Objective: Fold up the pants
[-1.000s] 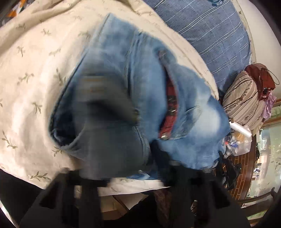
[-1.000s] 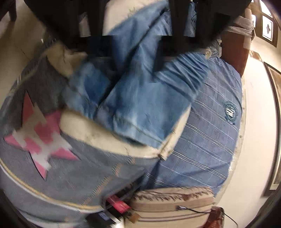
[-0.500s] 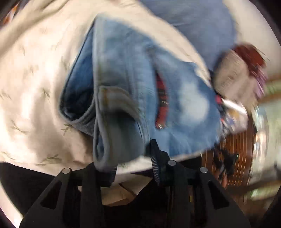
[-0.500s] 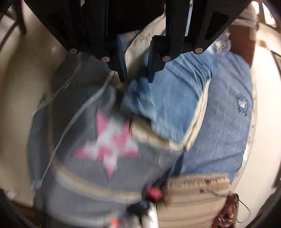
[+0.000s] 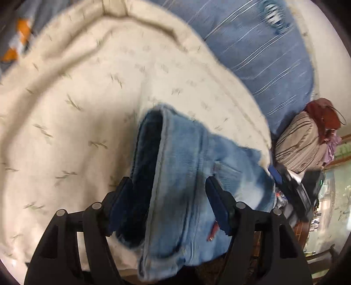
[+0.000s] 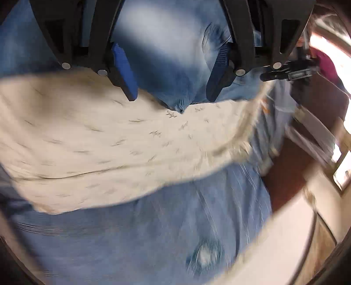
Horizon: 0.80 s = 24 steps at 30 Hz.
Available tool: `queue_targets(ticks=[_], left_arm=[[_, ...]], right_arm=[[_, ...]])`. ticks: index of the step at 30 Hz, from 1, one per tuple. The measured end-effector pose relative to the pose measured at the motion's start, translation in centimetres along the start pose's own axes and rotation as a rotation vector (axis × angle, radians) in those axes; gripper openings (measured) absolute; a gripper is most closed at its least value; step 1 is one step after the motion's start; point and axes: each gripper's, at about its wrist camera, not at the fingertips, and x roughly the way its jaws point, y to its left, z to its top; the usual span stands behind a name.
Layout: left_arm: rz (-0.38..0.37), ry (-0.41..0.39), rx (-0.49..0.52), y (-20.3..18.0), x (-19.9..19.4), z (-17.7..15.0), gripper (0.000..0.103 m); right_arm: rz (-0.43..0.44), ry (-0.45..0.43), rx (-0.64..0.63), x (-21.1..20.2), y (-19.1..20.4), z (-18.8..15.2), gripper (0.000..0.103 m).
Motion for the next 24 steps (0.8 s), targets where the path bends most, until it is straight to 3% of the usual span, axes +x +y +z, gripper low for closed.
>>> queue_targets(ticks=[1, 2, 3, 4, 7, 9, 11, 13, 15, 17, 19, 20, 22, 24], left_arm=[[-0.012, 0.015, 0.003, -0.2, 0.7, -0.1, 0.053], [-0.033, 0.026, 0.009, -0.5, 1.1, 0.0, 0.029], [-0.048, 0.032, 0.02, -0.7, 0.9, -0.1, 0.024], [-0.068, 0.023, 0.039, -1.1, 0.4, -0.3, 0.022], [-0.056, -0.072, 0.106, -2.1, -1.1, -0.5, 0.022], [0.033, -0.091, 0.12, -1.8, 0.0, -0.2, 0.022], [0.079, -0.041, 0.094, -1.0, 2.0, 0.1, 0.024], [0.053, -0.049, 0.068, -0.3, 1.6, -0.2, 0.023], [0.051, -0.061, 0.071, -0.3, 0.3, -0.5, 0.023], [0.024, -0.071, 0.087, -0.2, -1.2, -0.9, 0.024], [0.011, -0.089, 0.098, -0.1, -2.2, -1.0, 0.031], [0.008, -0.101, 0.103, 0.0, -2.8, -1.2, 0.048], [0.006, -0.126, 0.09, 0.0, -3.4, -1.0, 0.066], [-0.005, -0.124, 0.06, 0.0, -2.7, -0.5, 0.066]], right_arm=[[-0.007, 0.098, -0.03, 2.8, 0.5, 0.6, 0.07], [-0.016, 0.153, -0.045, 4.3, 0.7, 0.4, 0.064], [-0.014, 0.181, -0.075, 5.3, 1.2, 0.4, 0.022], [-0.012, 0.178, -0.122, 5.3, 2.2, 0.6, 0.01], [-0.061, 0.035, -0.242, 2.9, 4.7, 1.0, 0.01], [-0.143, 0.068, -0.257, 5.0, 4.0, 0.6, 0.01], [-0.231, 0.112, -0.289, 7.6, 3.9, 0.0, 0.017], [-0.233, 0.059, -0.283, 7.3, 4.6, -0.3, 0.023], [-0.151, 0.042, -0.17, 4.9, 3.0, -0.5, 0.027], [-0.089, -0.036, -0.038, 0.1, -0.2, -1.5, 0.032], [-0.106, -0.117, 0.06, -4.4, -4.0, -2.6, 0.053], [-0.174, -0.178, 0.115, -7.7, -7.1, -3.5, 0.056], [-0.312, -0.24, 0.199, -12.4, -12.2, -5.3, 0.059], [-0.436, -0.26, 0.323, -16.3, -17.8, -7.5, 0.06]])
